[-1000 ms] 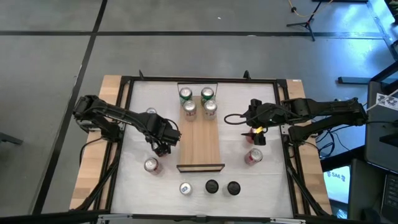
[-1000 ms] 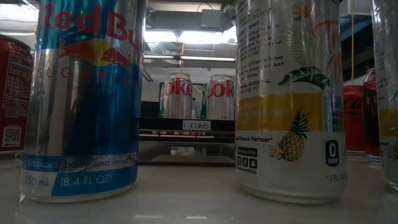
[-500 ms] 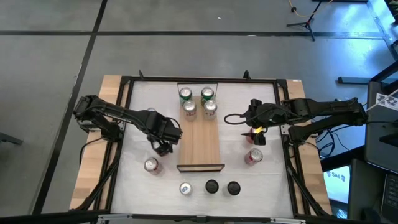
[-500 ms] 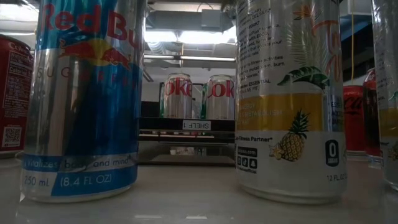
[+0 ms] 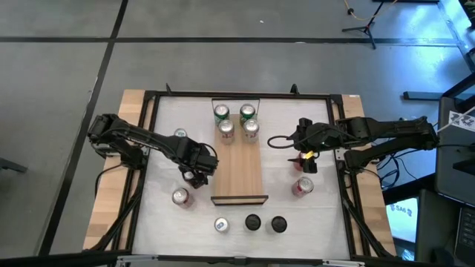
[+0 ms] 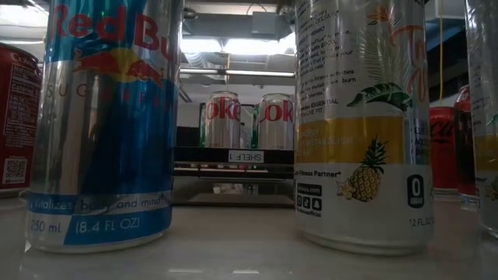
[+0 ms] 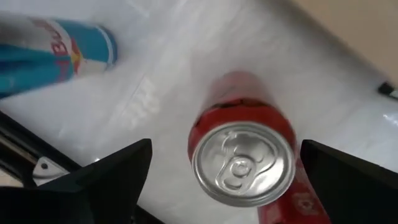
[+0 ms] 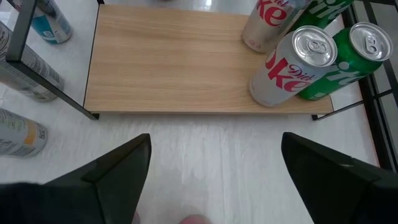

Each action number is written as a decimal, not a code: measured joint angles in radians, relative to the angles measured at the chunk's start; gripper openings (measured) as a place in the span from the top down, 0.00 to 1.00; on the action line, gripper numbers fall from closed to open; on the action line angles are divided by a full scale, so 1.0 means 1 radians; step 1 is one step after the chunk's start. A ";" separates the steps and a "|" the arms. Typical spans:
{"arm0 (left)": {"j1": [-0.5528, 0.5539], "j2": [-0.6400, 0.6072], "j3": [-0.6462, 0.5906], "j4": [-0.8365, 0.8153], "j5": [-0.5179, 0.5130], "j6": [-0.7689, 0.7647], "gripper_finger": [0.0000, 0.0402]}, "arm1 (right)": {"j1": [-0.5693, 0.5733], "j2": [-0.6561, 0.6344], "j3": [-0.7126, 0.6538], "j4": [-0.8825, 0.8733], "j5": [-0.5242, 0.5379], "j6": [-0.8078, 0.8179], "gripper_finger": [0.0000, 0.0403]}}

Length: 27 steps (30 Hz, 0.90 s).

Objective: Place canned beverage on shelf
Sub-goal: Put the left black soda can on the shelf

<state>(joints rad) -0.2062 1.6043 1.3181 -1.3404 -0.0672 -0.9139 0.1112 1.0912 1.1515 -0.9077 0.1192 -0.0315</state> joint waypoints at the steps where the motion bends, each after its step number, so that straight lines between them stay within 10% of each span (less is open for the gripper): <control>1: 0.000 0.000 -0.009 0.001 0.010 0.000 0.00 | 0.000 0.000 0.000 0.000 0.000 0.000 0.12; 27: -0.011 0.000 -0.107 0.109 0.007 0.008 0.01 | 0.000 0.000 0.000 0.000 0.000 0.000 0.12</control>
<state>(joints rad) -0.2173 1.6039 1.2106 -1.2312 -0.0605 -0.9058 0.1112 1.0912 1.1515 -0.9076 0.1196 -0.0315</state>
